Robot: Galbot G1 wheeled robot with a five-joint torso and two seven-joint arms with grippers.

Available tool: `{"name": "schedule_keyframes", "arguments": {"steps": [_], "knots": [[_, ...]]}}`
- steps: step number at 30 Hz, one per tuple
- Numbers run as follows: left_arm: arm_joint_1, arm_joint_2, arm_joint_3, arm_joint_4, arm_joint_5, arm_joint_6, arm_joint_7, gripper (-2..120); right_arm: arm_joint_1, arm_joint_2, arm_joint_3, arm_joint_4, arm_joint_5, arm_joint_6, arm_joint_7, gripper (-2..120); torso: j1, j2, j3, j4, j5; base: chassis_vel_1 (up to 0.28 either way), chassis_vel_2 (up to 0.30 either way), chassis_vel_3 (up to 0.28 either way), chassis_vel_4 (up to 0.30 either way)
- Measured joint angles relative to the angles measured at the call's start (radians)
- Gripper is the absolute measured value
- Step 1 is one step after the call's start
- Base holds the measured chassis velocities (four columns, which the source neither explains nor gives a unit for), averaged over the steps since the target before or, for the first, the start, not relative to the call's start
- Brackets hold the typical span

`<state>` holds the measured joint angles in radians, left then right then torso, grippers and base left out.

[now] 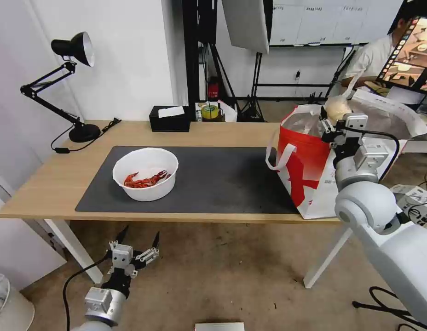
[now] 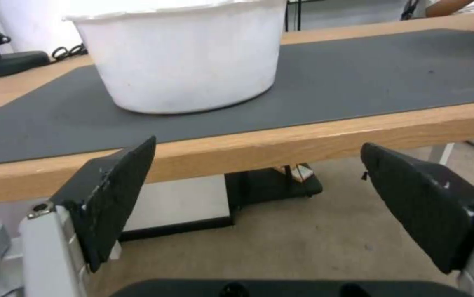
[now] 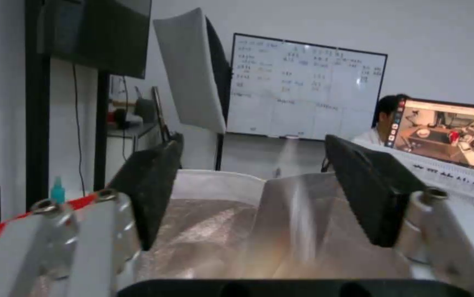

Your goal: Pick up the trash from the table and place it into the takeout bag.

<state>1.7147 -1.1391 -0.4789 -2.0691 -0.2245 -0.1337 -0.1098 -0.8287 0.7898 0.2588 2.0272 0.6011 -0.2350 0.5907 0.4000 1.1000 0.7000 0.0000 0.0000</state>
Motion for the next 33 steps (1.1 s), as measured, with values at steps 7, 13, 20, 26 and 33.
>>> {"name": "schedule_keyframes", "arguments": {"steps": [7,13,20,26,33], "knots": [[-0.004,0.004,0.002,0.0,0.0,0.001,0.001,100,0.001,-0.006,0.004,0.0,0.001,-0.001,0.0,95,0.0,0.0,0.0,0.0,0.0,0.0,0.0,0.0,0.0],[-0.01,0.01,0.005,-0.001,-0.002,0.002,0.001,100,-0.005,-0.018,0.009,0.022,0.035,0.015,-0.003,100,0.0,0.0,0.0,0.0,0.0,0.0,0.0,0.0,0.0],[-0.008,0.013,-0.004,-0.008,-0.005,0.001,0.002,100,-0.045,-0.051,0.026,0.107,0.12,0.079,-0.087,100,0.0,0.0,0.0,0.0001,-0.0001,0.0,0.0,0.0,0.0],[-0.006,0.003,-0.005,-0.01,-0.002,-0.003,0.003,100,-0.171,-0.071,0.061,0.203,0.174,0.122,-0.232,100,0.0,0.0,0.0,-0.0001,0.0,0.0,0.0,0.0,0.0],[0.001,-0.009,-0.004,-0.016,0.007,-0.011,0.003,100,-0.417,-0.033,0.103,0.277,0.1,0.163,-0.36,100,0.0,0.0,0.0,0.0,-0.0001,0.0,0.0,0.0,0.0]]}}
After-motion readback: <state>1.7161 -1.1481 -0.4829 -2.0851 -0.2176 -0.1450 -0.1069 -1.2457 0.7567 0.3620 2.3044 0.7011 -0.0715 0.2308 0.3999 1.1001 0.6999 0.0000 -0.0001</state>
